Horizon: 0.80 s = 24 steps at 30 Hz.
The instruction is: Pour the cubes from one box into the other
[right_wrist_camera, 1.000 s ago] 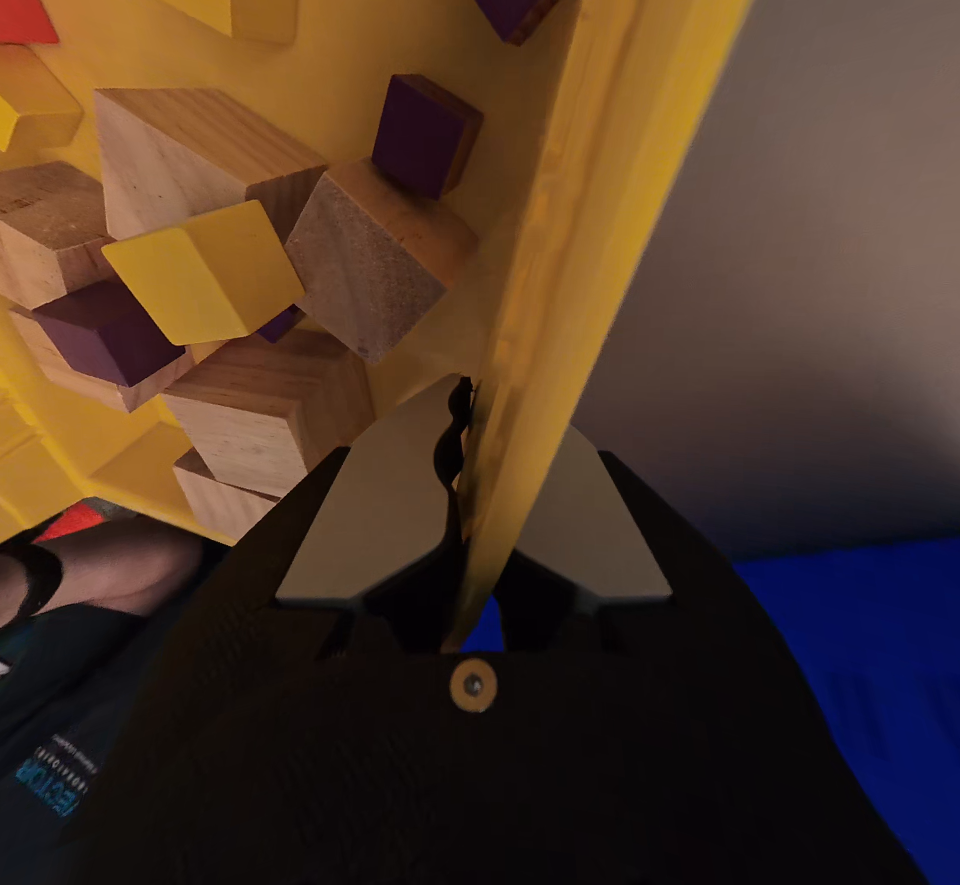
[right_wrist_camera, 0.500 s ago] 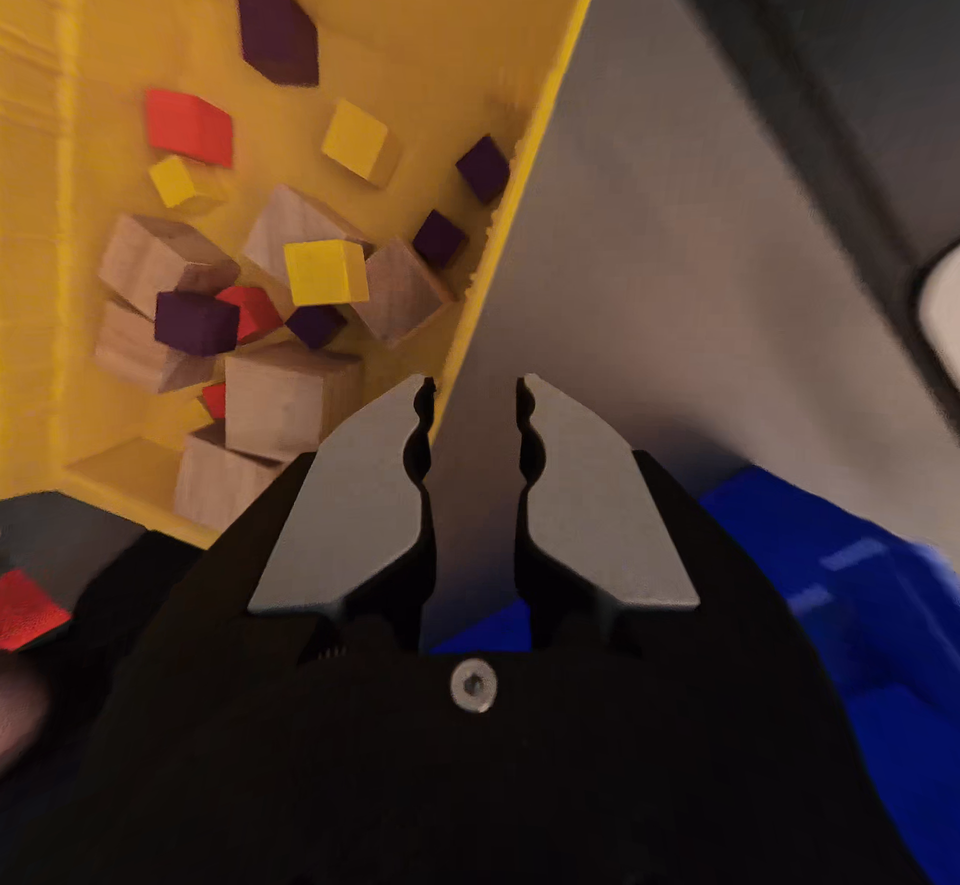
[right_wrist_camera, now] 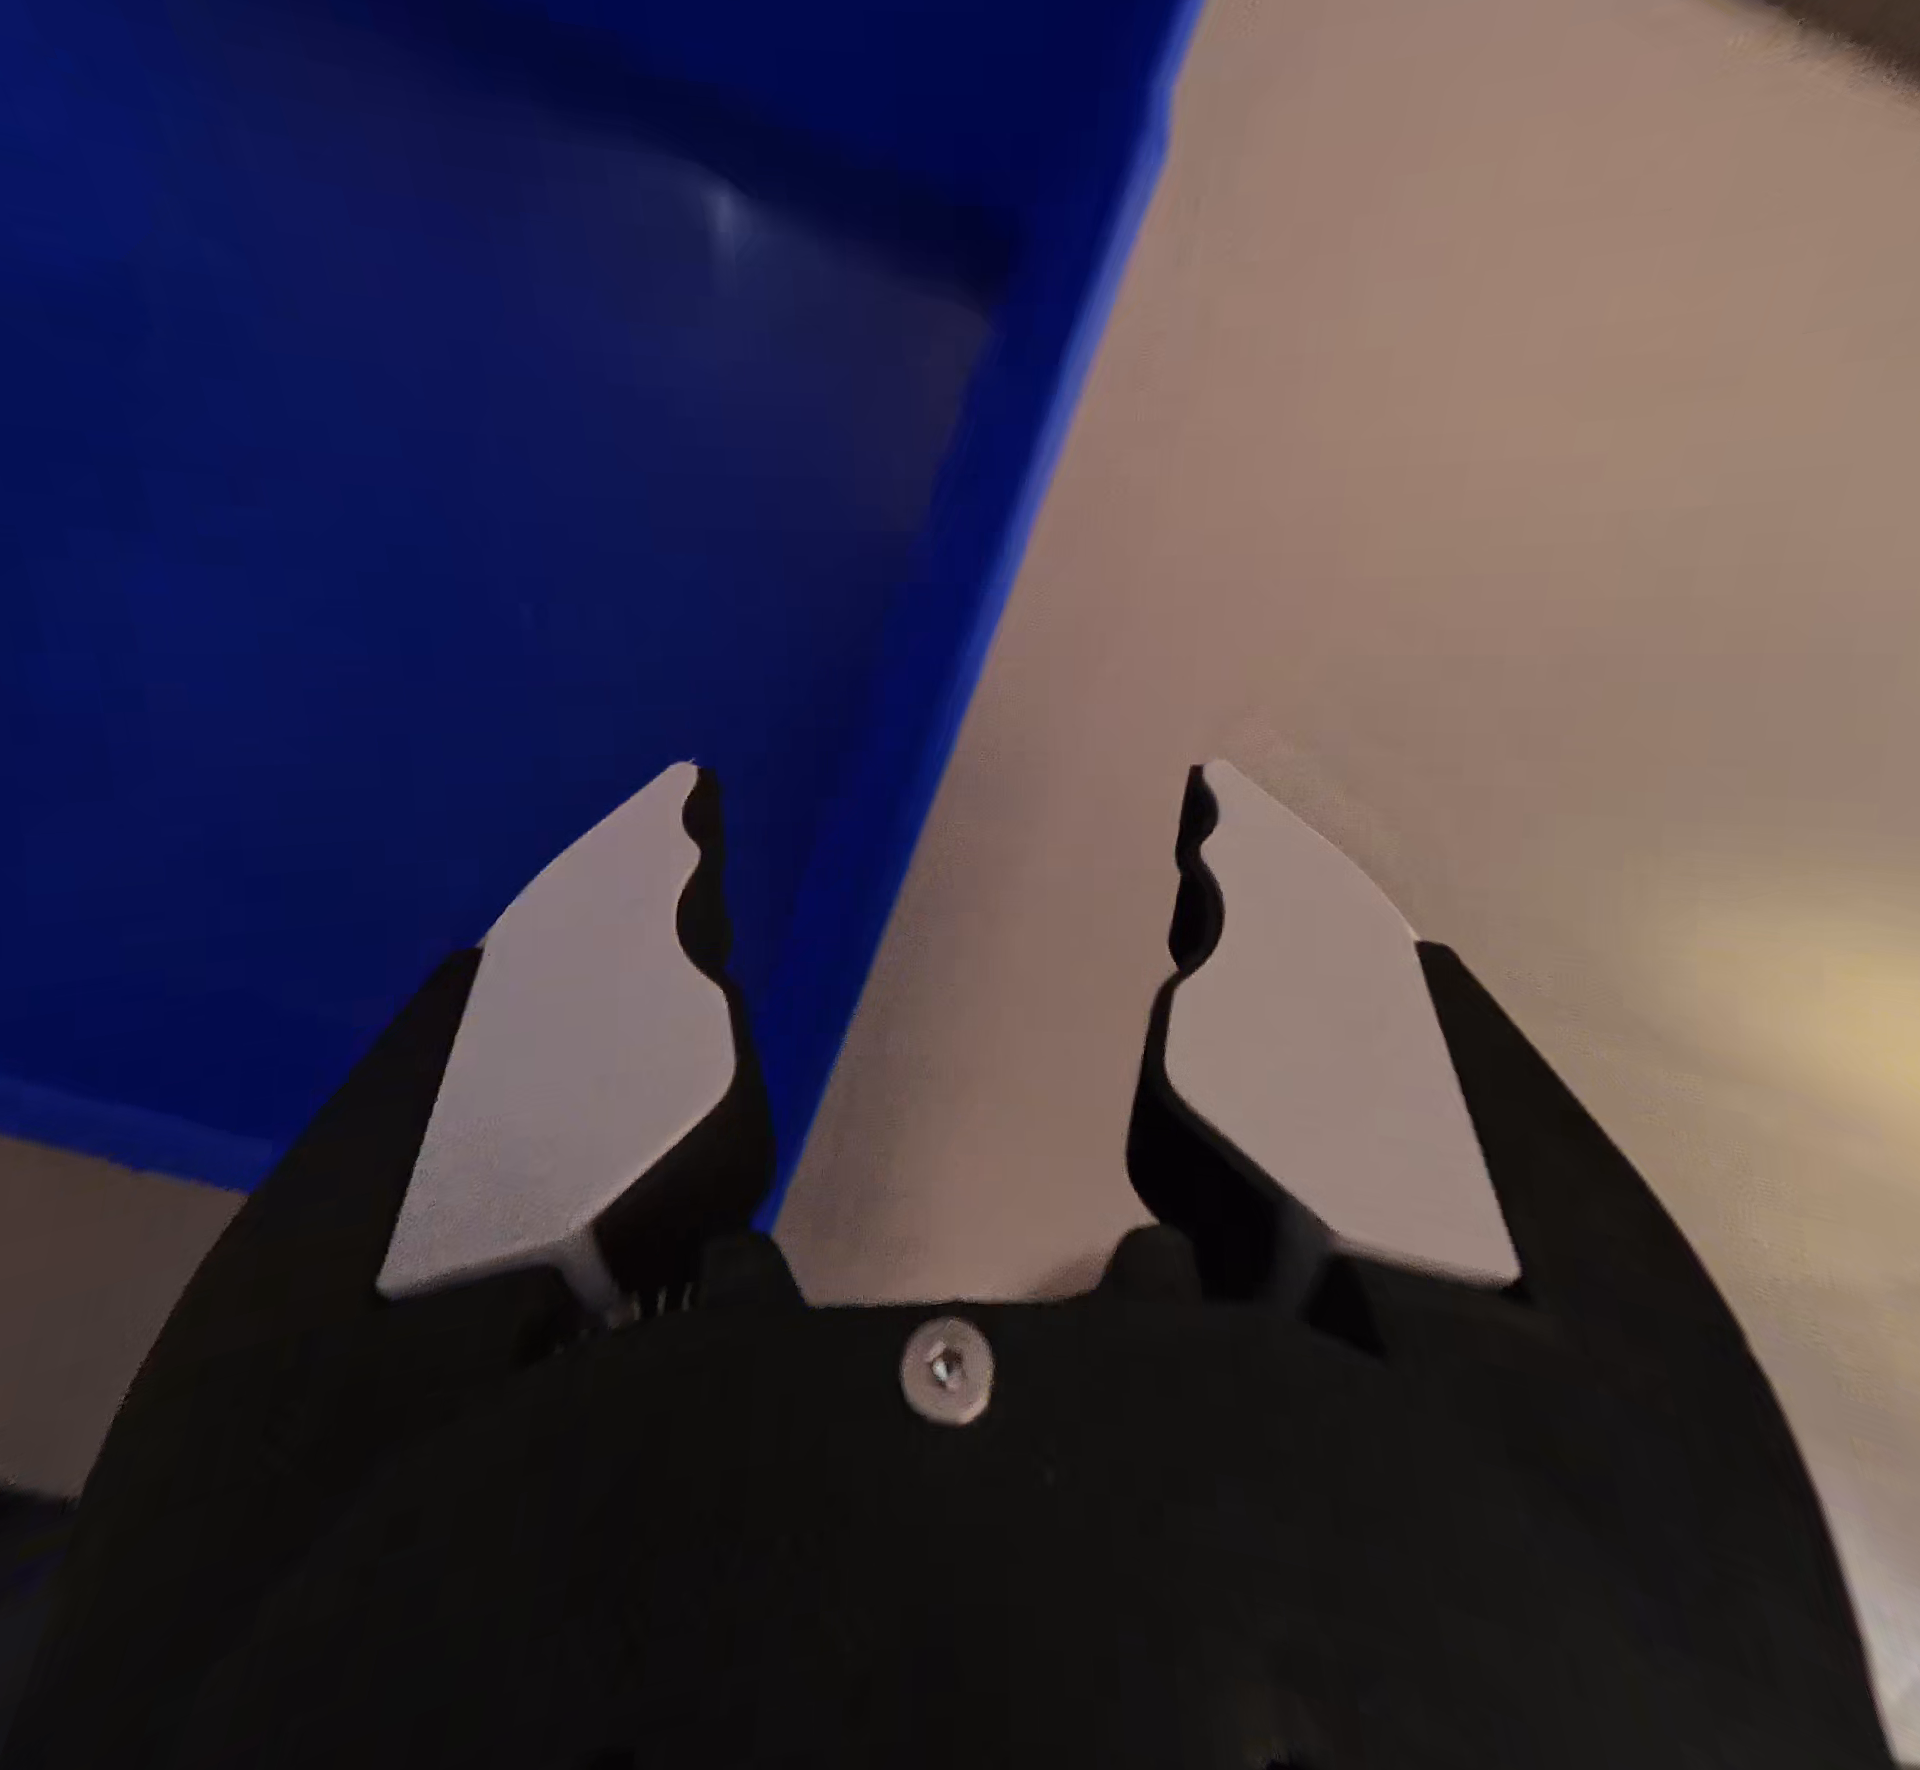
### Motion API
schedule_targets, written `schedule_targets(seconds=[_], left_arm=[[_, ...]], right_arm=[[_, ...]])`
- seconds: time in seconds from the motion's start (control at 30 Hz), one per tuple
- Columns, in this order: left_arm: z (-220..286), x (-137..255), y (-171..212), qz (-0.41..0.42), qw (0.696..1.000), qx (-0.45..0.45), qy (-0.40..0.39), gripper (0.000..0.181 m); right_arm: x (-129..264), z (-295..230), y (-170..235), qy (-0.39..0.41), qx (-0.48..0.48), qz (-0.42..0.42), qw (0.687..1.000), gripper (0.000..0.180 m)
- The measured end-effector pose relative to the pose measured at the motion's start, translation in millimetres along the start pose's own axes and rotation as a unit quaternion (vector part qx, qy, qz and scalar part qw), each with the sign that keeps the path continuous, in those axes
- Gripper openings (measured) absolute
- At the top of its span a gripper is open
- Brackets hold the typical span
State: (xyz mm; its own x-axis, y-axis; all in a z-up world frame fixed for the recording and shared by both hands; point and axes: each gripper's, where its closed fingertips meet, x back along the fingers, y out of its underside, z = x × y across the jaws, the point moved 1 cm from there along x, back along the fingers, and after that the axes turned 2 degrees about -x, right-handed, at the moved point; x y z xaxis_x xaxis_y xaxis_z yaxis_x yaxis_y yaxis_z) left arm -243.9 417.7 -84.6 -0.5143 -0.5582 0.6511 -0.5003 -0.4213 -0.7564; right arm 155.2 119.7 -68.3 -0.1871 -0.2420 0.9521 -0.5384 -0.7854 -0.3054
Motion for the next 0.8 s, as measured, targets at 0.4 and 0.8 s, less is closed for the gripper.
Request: schedule_targets(seconds=[0.4, 0.8], left_arm=[[-2, -28, -17, -0.032, 0.995, -0.086, 0.033, 0.011], [46, -43, -33, -0.029, 0.987, -0.133, 0.09, 0.01]], right_arm=[[-32, -5, 35, -0.107, -0.004, -0.128, 0.986, 0.008], [-29, 94, 55, -0.113, -0.061, -0.13, 0.983, 0.005]])
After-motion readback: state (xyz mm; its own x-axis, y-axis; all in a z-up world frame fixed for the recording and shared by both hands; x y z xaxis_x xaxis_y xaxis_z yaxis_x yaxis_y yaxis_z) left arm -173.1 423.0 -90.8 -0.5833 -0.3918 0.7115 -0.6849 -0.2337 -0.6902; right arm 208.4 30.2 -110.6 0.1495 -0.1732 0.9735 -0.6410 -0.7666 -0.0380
